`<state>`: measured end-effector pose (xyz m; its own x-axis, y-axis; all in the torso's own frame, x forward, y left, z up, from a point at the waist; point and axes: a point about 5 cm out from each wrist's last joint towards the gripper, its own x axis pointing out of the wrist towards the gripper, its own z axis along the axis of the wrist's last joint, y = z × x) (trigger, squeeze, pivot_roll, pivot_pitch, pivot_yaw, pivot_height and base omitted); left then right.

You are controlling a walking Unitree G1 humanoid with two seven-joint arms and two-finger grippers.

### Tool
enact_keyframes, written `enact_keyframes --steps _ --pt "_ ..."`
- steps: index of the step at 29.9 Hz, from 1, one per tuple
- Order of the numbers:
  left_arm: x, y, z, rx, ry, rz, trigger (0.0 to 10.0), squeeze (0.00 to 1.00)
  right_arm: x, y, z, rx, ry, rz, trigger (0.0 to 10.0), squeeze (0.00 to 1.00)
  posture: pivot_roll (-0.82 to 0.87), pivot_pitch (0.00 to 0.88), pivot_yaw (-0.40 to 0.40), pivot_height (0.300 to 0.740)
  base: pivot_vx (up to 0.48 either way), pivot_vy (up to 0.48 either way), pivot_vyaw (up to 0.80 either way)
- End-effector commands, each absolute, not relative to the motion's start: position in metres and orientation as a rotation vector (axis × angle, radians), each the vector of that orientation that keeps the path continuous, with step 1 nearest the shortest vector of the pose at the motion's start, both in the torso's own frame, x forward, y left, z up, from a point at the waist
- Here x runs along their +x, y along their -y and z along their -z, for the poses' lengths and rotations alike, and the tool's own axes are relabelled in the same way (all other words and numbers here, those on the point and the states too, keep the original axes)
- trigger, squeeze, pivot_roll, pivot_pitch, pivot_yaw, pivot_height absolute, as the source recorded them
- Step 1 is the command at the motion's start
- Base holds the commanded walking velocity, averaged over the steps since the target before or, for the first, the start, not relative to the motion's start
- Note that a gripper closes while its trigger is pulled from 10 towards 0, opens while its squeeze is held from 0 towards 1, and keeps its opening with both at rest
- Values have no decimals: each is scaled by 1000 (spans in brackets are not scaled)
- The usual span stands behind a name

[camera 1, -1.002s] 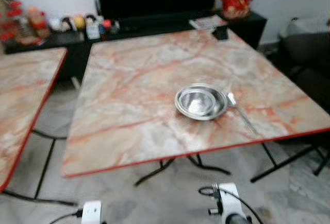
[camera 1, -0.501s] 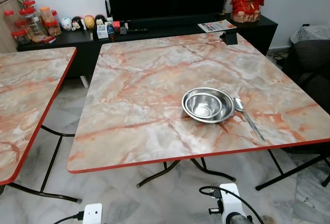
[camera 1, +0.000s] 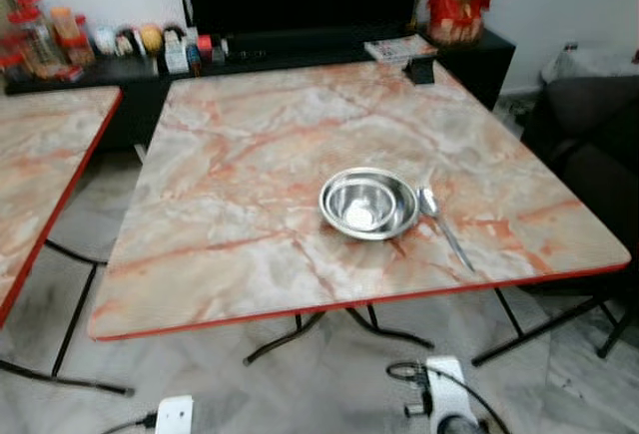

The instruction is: Setting the table

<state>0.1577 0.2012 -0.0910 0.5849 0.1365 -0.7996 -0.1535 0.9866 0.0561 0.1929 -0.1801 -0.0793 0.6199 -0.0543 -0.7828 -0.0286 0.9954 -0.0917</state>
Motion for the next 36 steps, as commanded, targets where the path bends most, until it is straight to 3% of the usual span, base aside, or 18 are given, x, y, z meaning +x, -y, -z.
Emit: enact_keyframes --steps 1,17,26,36 --pt "156 -200 92 -23 -941 -171 10000 0 196 184 77 -95 -888 34 10000 0 -24 0 25 732 244 -401 0" --pt "155 -200 92 -21 -943 -171 10000 0 195 186 77 -95 -884 30 10000 0 -28 0 26 732 226 -397 0" --pt "155 -201 92 -21 -946 -173 10000 0 187 188 81 -107 -899 12 10000 0 -33 0 28 732 0 0 0" --pt "156 -200 92 -19 -946 -164 10000 0 171 213 84 -165 -929 211 10000 0 -46 0 38 732 0 0 0"
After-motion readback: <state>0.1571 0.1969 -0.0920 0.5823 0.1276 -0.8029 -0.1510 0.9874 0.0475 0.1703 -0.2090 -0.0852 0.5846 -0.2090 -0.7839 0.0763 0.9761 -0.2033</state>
